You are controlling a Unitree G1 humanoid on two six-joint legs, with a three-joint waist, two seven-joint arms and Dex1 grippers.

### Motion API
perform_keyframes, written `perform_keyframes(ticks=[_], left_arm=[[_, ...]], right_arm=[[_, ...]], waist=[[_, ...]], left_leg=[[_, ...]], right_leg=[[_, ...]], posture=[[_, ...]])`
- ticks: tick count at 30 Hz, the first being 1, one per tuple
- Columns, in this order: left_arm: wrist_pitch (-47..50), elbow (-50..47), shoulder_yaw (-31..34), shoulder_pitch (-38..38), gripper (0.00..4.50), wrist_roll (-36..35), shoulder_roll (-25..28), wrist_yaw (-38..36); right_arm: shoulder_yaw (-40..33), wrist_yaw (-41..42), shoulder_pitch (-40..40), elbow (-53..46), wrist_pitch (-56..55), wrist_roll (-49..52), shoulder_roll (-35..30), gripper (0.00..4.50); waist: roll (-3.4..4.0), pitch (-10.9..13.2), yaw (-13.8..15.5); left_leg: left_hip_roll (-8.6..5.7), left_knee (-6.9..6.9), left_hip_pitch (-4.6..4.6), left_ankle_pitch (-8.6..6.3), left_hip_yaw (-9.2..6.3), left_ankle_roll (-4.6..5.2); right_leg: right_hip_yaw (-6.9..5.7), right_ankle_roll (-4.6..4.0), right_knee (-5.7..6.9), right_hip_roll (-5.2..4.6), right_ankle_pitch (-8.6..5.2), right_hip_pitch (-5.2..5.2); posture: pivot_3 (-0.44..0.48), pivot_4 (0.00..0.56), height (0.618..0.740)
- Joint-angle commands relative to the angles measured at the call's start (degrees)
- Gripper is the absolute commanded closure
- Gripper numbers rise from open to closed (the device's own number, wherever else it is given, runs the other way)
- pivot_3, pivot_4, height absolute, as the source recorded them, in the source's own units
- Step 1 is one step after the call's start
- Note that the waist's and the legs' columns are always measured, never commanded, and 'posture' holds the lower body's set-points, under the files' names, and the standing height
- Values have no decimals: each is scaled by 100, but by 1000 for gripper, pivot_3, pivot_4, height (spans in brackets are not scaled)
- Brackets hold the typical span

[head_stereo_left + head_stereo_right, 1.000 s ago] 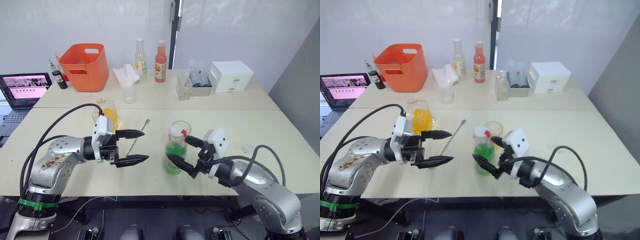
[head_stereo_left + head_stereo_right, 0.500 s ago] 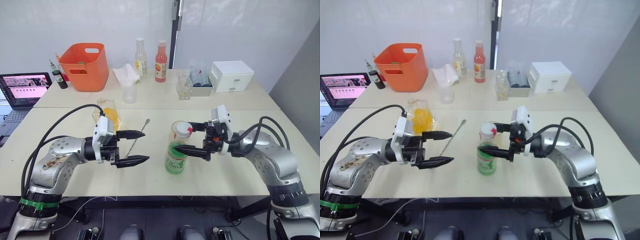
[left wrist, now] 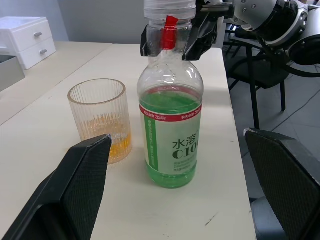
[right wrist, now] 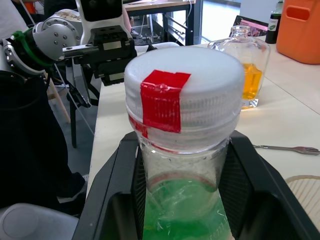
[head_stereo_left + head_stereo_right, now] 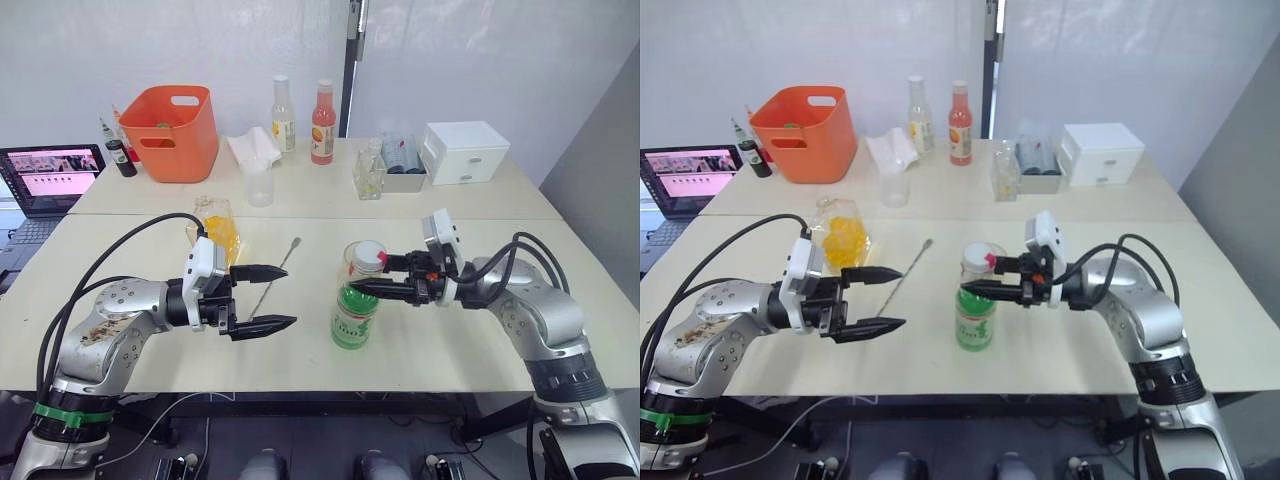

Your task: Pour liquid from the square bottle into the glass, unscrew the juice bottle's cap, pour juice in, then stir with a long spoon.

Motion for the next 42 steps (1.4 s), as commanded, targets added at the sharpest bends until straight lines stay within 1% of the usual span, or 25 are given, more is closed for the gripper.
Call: perform_keyframes(ticks=[1, 5, 10, 15, 20, 27, 29, 30, 31, 35, 38, 42], left_arm=[[-11, -156, 145, -68, 0, -78, 64, 12], [-9, -169, 130, -75, 0, -84, 50, 18], [-4, -155, 99, -99, 0, -83, 35, 9], [8, -101, 51, -191, 0, -73, 27, -28], [46, -115, 46, -224, 0, -90, 40, -42], [131, -122, 51, -245, 0, -113, 40, -83], [116, -92, 32, -281, 0, -86, 19, -90], [113, -79, 19, -297, 0, -82, 14, -106], [106, -72, 5, -311, 0, -77, 13, -125], [123, -66, -55, -417, 0, -72, 8, -182], [146, -46, -131, -594, 0, -31, -58, -101], [683, -188, -274, -1018, 0, -205, -269, 278]], right_arm=[[-180, -284, 12, -688, 128, 258, 74, 3080], [-252, -829, 172, -1230, 318, 298, 212, 3080], [-122, -1083, 281, -1343, 181, 35, 245, 3080], [150, -1020, 349, -1038, -63, -371, 256, 3080], [388, -786, 416, -697, -340, -618, 222, 3080], [307, -556, 278, -380, -382, -474, 227, 3080], [235, -546, 199, -339, -319, -393, 230, 2063], [213, -535, 167, -323, -297, -365, 219, 1736], [182, -516, 141, -321, -265, -325, 201, 1289], [18, -469, 46, -389, -94, -152, 135, 7], [-138, -501, 1, -548, 103, 30, 32, 7], [-534, -613, 49, -947, 578, 480, -264, 7]], waist=[[0, 0, 0], [0, 0, 4], [0, 0, 12], [0, 0, 0], [0, 0, -3], [0, 0, -3], [0, 0, -3], [0, 0, 0], [0, 0, 8], [0, 0, 6], [0, 0, 19], [0, 0, 49]], left_leg=[[0, 0, -1, 0, 0, 0], [-1, 0, -2, 0, -1, 0], [-2, 1, -2, 0, -1, 0], [-2, 1, -2, 0, 0, 0], [0, 1, 5, 0, 0, 0], [0, 1, 24, 0, 1, 0], [0, 1, 24, 0, 1, 0], [0, 1, 23, 0, 1, 0], [0, 1, 22, 0, 1, 0], [-2, 1, 11, 0, 2, 0], [-3, 1, 5, 0, 0, 0], [-4, 7, -2, 0, -3, 0]], right_leg=[[0, 0, 0, -1, 0, -1], [-1, 0, 0, -1, 0, -1], [-2, 0, 0, -3, 0, 1], [-1, 0, 0, -2, 0, -1], [-1, 0, 0, 1, 0, 6], [0, -1, 1, 1, 0, 22], [0, -1, 1, 1, 1, 22], [0, -1, 2, 1, 1, 21], [0, -1, 2, 1, 1, 20], [1, -1, 1, -1, 1, 10], [-1, -1, 1, -1, 1, 6], [-3, 1, 0, -3, 2, 5]], posture=[[0, 150, 715], [0, 150, 715], [0, 150, 715], [0, 150, 715], [0, 150, 715], [0, 150, 715], [0, 150, 715], [0, 150, 715], [0, 150, 715], [0, 150, 715], [0, 150, 715], [0, 150, 715]])
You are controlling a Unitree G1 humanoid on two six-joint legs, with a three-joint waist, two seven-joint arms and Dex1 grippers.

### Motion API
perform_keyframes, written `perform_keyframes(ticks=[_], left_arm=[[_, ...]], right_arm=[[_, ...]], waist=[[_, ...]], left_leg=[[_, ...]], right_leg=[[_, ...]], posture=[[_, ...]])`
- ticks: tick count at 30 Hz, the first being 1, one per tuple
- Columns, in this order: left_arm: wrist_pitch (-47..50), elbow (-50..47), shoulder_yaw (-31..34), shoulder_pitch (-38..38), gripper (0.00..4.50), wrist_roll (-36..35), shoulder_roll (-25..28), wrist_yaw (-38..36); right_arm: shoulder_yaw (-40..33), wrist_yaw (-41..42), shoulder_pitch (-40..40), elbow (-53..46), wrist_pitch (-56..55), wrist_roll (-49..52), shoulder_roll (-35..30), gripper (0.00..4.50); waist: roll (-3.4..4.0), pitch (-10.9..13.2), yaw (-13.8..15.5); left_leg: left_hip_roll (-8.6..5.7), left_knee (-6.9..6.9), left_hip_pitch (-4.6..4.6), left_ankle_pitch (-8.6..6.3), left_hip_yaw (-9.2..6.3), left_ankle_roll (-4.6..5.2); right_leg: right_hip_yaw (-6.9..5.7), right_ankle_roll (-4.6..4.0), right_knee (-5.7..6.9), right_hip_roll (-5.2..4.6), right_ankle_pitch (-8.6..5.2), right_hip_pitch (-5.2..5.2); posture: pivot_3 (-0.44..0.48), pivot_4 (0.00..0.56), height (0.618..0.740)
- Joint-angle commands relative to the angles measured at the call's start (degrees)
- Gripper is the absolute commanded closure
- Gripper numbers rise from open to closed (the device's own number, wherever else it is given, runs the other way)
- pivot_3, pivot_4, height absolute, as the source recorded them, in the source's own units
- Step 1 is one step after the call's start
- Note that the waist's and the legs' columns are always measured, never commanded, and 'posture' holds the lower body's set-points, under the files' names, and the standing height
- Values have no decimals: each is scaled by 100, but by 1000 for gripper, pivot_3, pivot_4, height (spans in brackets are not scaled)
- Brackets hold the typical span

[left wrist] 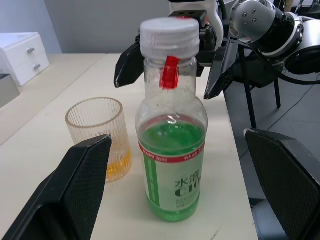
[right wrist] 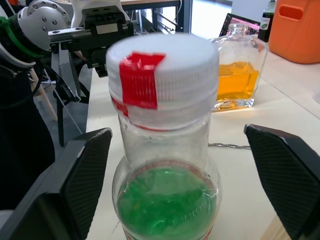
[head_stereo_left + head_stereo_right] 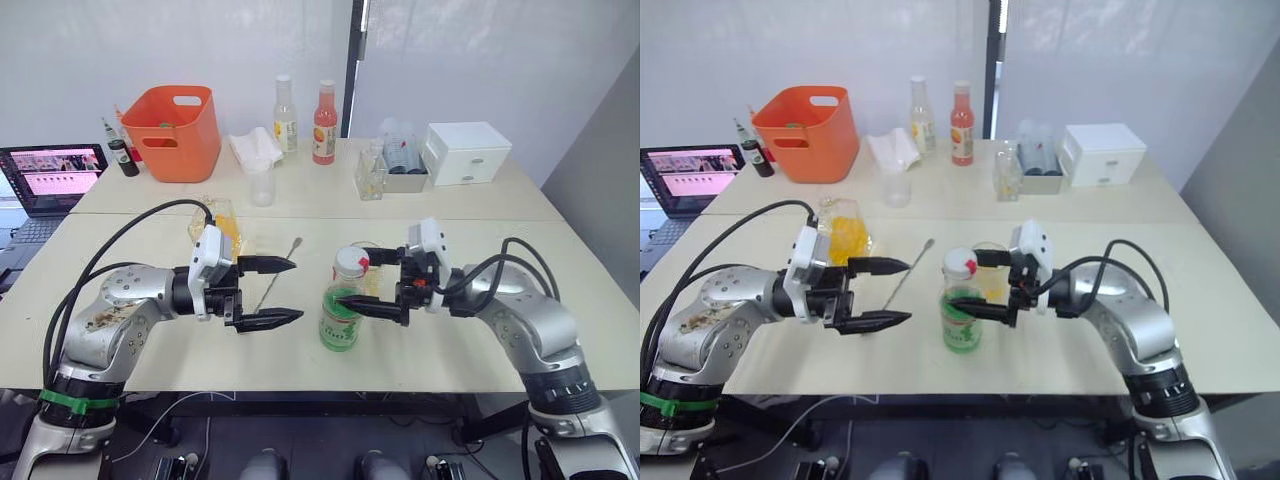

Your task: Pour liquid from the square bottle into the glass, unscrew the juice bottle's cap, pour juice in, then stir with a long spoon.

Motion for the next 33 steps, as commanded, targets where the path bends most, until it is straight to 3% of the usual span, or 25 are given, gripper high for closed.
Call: perform_keyframes(ticks=[1, 8, 14, 33], left_arm=[[330, -238, -90, -291, 0, -170, -112, 250], [865, -347, -514, -680, 0, -136, -370, 563], [873, -199, -845, -1027, 0, 115, -544, 669], [708, 200, -902, -1234, 0, 361, -891, 584]], right_arm=[[-478, -90, -44, -488, 345, 475, -239, 7], [-874, -442, 170, -1153, 931, 965, -718, 7], [-914, -755, 252, -1325, 1019, 1051, -732, 7], [-838, -1053, 329, -1484, 1022, 1096, -742, 7]], waist=[[0, 0, 0], [-1, 0, -1], [-1, 0, 0], [-1, 1, 0]], left_leg=[[0, 1, 0, 0, 0, 0], [1, 0, 0, 0, -2, 0], [0, 0, 0, 0, -1, 0], [-1, 2, -2, 0, -1, 0]], right_leg=[[0, 1, -1, 0, 0, 2], [1, 1, -1, 2, 0, 1], [2, 1, -1, 2, 0, 1], [2, 1, -2, 2, 0, 0]], posture=[[0, 150, 715], [0, 150, 715], [0, 150, 715], [0, 150, 715]])
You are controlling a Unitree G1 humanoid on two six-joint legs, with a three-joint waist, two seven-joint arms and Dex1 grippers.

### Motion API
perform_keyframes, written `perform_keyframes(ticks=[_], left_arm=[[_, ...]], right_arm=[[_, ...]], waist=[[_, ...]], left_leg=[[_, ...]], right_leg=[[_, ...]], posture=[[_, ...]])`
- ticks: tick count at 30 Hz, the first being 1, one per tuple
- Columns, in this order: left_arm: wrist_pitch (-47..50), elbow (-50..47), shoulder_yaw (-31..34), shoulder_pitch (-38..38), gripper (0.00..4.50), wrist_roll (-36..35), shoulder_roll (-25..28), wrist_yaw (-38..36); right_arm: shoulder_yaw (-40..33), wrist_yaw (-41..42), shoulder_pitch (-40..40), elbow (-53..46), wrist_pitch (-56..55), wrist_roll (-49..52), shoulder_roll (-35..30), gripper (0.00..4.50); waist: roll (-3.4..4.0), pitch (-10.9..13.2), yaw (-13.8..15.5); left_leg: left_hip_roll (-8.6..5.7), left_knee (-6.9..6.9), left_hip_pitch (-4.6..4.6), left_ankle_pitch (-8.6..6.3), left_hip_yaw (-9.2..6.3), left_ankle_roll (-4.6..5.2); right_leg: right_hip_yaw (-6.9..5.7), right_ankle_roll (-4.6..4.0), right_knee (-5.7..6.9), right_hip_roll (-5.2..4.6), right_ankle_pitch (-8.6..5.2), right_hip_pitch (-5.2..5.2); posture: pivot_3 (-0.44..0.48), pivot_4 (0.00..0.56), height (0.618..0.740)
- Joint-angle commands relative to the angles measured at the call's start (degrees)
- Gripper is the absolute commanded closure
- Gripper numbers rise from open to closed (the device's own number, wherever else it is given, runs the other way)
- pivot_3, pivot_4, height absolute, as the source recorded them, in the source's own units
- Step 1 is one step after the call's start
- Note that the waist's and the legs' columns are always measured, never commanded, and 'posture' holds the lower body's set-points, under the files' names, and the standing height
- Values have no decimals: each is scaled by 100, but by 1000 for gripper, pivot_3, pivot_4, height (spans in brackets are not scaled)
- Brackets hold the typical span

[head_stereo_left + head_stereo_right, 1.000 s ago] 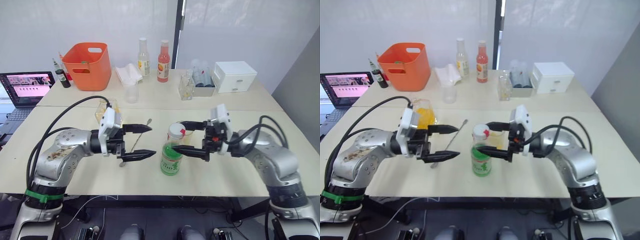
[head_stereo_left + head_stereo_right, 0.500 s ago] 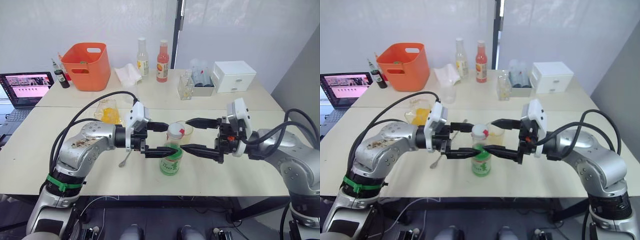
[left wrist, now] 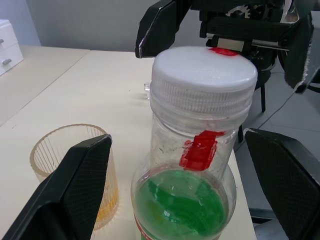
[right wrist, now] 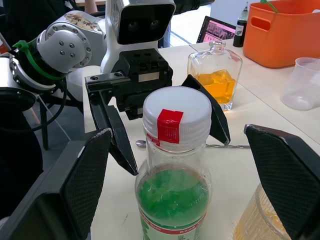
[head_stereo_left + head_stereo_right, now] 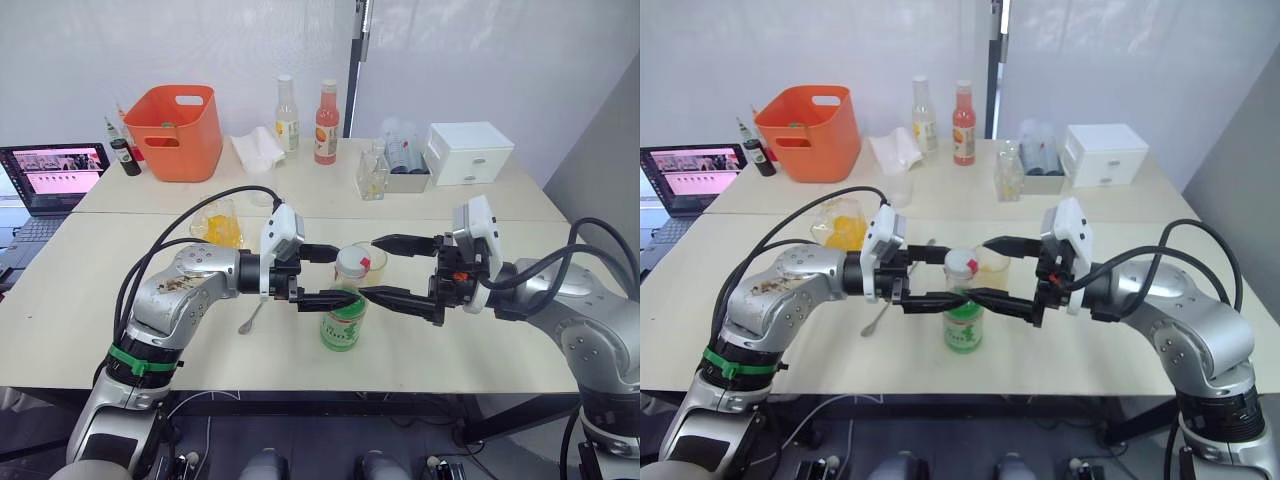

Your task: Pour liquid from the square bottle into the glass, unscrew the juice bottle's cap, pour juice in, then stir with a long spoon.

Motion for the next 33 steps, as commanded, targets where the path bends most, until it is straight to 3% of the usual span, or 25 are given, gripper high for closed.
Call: perform_keyframes(ticks=[1, 11, 28, 33], left_arm=[[-137, -48, 60, -145, 0, -22, -58, -79], [-172, -100, 38, -20, 3026, -24, -102, -148], [-483, -3, -64, -15, 3100, 197, -182, -264], [-519, 33, -83, -29, 3118, 231, -200, -321]], right_arm=[[-96, -43, 24, -181, -4, 101, -53, 7], [-58, -155, 14, -253, 2, 97, -35, 0], [227, -819, -203, -232, 100, -142, 219, 0], [221, -873, -227, -300, 187, -33, 265, 1480]], waist=[[0, 0, 1], [0, 0, 1], [0, 0, 10], [0, 0, 9]], left_leg=[[0, 0, 0, 0, 0, 0], [0, 0, 0, 0, 0, 0], [-2, 1, -2, 0, 0, 0], [-1, 1, -2, 0, 0, 0]], right_leg=[[0, 0, 0, 0, 0, 0], [0, 0, 0, 0, 0, 0], [0, 0, 0, -1, 0, 0], [0, 0, 0, -1, 0, 0]], posture=[[0, 150, 715], [0, 150, 715], [0, 150, 715], [0, 150, 715]])
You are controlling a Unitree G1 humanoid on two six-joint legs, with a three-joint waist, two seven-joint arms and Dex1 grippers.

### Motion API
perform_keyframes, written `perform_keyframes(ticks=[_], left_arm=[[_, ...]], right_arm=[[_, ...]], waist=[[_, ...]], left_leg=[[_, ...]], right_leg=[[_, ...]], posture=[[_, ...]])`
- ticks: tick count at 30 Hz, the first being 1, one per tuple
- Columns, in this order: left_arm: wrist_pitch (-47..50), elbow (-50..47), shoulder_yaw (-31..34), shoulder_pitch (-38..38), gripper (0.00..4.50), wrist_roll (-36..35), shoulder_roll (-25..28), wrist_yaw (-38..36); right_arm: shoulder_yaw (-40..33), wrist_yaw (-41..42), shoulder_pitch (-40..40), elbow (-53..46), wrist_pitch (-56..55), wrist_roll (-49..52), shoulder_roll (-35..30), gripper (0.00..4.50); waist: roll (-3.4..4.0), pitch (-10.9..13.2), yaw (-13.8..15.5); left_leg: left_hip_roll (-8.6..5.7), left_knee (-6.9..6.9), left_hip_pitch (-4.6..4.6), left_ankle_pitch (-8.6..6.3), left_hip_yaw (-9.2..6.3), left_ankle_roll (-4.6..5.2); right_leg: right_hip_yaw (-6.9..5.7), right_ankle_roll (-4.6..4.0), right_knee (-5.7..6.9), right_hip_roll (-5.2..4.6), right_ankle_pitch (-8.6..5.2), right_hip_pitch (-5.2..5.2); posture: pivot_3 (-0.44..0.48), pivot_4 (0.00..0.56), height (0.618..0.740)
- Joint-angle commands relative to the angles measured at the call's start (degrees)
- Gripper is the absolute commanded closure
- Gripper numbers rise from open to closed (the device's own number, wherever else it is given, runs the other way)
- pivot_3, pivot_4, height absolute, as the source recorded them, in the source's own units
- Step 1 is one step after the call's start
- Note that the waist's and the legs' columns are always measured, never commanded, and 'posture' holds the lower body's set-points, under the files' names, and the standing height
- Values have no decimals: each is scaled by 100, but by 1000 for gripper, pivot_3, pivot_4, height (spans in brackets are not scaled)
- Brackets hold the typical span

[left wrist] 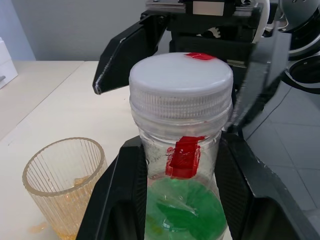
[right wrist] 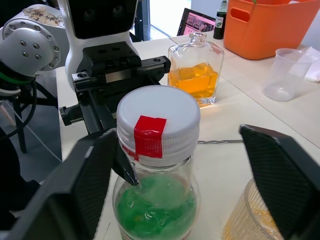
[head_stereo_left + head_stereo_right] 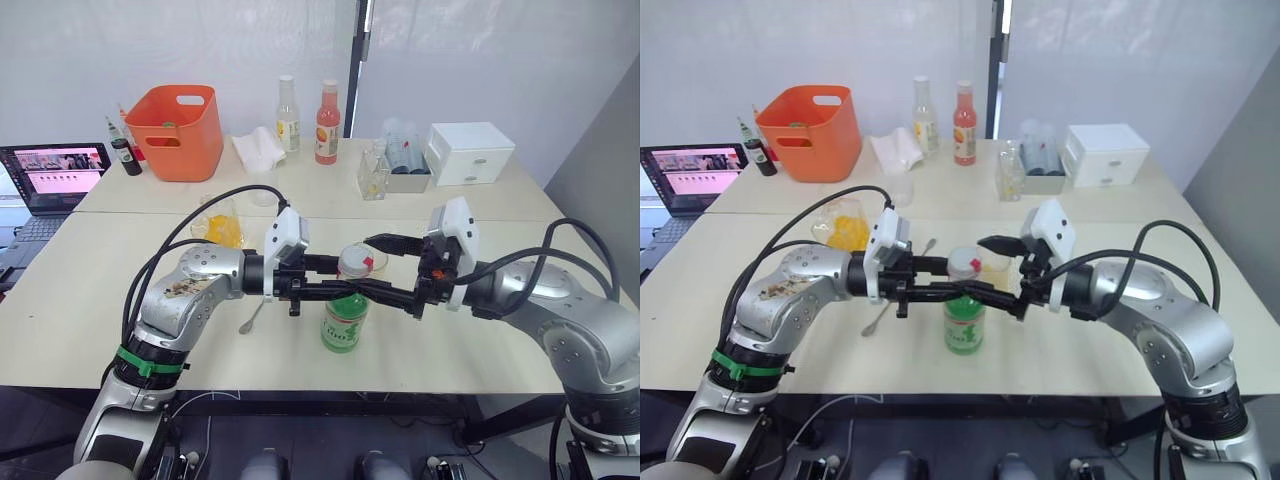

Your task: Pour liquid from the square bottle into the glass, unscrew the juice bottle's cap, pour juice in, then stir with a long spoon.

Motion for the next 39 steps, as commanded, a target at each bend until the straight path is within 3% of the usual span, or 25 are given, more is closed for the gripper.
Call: perform_keyframes(ticks=[1, 4, 11, 13, 18, 33, 34, 39], left_arm=[[-93, -51, -31, -74, 3121, 4, -27, -85], [-99, -57, -34, -63, 3135, 7, -17, -100], [-89, -88, -37, -33, 3163, 7, -2, -108], [-88, -93, -38, -30, 3163, 11, -2, -107], [-88, -106, -38, -24, 3163, 14, 4, -116], [-80, -113, -46, -23, 3163, 30, -11, -125], [-80, -114, -46, -21, 3163, 31, -10, -126], [-76, -116, -45, -18, 3163, 34, -7, -129]], right_arm=[[-164, -69, -102, -190, 12, 138, 12, 1820], [-177, -100, -107, -224, 46, 204, 12, 2719], [-196, -88, -100, -288, 131, 367, -28, 2725], [-207, -115, -99, -301, 142, 360, -17, 1665], [-259, -179, -156, -356, 212, 553, 2, 45], [-307, -424, -338, -277, 372, 810, 24, 45], [-303, -430, -339, -275, 372, 815, 23, 560], [-306, -457, -358, -260, 373, 871, 37, 2208]], waist=[[0, 0, 0], [0, 0, 1], [0, 0, -1], [0, 0, -2], [0, 0, -4], [0, 0, -4], [0, 0, -4], [0, 0, -5]], left_leg=[[0, 0, 0, 0, 0, 0], [0, 0, 0, 0, -1, 0], [0, 0, 0, 0, -1, 0], [0, 0, 0, 0, -1, 0], [0, 0, 0, 0, -1, 0], [0, 0, 0, 0, -2, 0], [0, 0, 0, 0, -2, 0], [1, 0, 0, 0, -2, 0]], right_leg=[[0, 0, 0, 0, 0, 0], [0, 0, 0, -1, 0, 0], [0, 0, 0, 0, 0, 0], [0, 0, 0, 0, 0, 0], [0, 0, 0, 0, 0, 0], [0, 0, 0, 0, 0, 1], [0, 0, 0, 0, 0, 1], [0, 0, 0, 0, 0, 1]], posture=[[0, 150, 715], [0, 150, 715], [0, 150, 715], [0, 150, 715], [0, 150, 715], [0, 150, 715], [0, 150, 715], [0, 150, 715]])
